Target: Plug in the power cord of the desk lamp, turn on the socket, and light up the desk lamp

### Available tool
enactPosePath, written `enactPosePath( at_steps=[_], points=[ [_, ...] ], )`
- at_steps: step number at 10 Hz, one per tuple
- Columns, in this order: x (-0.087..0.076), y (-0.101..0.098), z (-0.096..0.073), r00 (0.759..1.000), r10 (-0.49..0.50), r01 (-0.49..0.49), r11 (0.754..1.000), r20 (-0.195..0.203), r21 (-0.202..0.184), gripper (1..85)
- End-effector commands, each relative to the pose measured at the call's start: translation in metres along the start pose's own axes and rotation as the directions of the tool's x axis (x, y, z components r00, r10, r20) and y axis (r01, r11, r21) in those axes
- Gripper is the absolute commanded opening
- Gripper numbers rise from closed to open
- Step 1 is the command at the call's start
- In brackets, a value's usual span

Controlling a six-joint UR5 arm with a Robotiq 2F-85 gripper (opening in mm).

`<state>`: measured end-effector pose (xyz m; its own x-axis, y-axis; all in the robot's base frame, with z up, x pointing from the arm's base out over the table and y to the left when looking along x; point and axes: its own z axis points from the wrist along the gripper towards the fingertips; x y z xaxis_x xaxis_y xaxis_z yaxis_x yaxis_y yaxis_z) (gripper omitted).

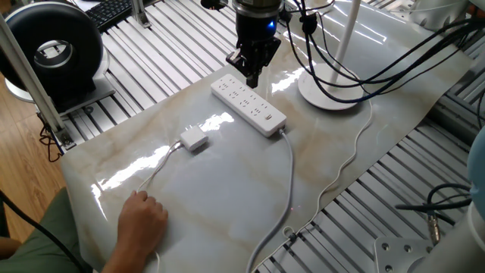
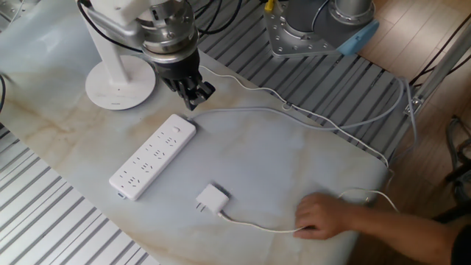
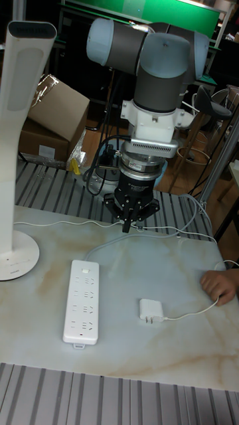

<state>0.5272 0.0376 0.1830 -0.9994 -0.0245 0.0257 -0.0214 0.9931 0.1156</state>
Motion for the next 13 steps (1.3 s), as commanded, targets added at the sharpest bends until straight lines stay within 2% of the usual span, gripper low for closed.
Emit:
enactPosePath(
  at_steps=[1,2,3,4,5,6,7,8,9,10,11,13],
  points=[
    [-0.024,0.013,-0.002,0.994,-0.031,0.037,0.998,0.101,-0.052,1.0],
    [-0.022,0.012,-0.002,0.995,-0.033,0.038,0.998,0.093,-0.049,1.0],
    [-0.011,0.008,-0.001,0.997,-0.057,0.059,0.998,0.050,-0.032,1.0],
    [-0.005,0.008,-0.001,0.996,-0.082,0.083,0.996,0.028,-0.033,1.0],
    [-0.005,0.010,-0.001,0.995,-0.099,0.100,0.994,0.029,-0.042,1.0],
    [-0.004,0.007,-0.001,0.994,-0.102,0.103,0.994,0.025,-0.032,1.0],
    [0.006,0.008,-0.001,0.996,-0.085,0.084,0.996,-0.015,-0.038,1.0],
    [0.013,0.000,-0.001,0.996,-0.080,0.080,0.997,-0.044,-0.008,1.0],
    [0.019,-0.003,-0.001,0.995,-0.073,0.073,0.997,-0.070,0.000,1.0],
    [0.020,0.010,-0.001,0.995,-0.076,0.073,0.996,-0.070,-0.050,1.0],
    [0.015,0.030,0.001,0.996,-0.068,0.062,0.991,-0.052,-0.120,1.0],
    [-0.006,0.049,0.038,0.998,-0.045,0.042,0.994,-0.032,-0.105,1.0]
  ],
)
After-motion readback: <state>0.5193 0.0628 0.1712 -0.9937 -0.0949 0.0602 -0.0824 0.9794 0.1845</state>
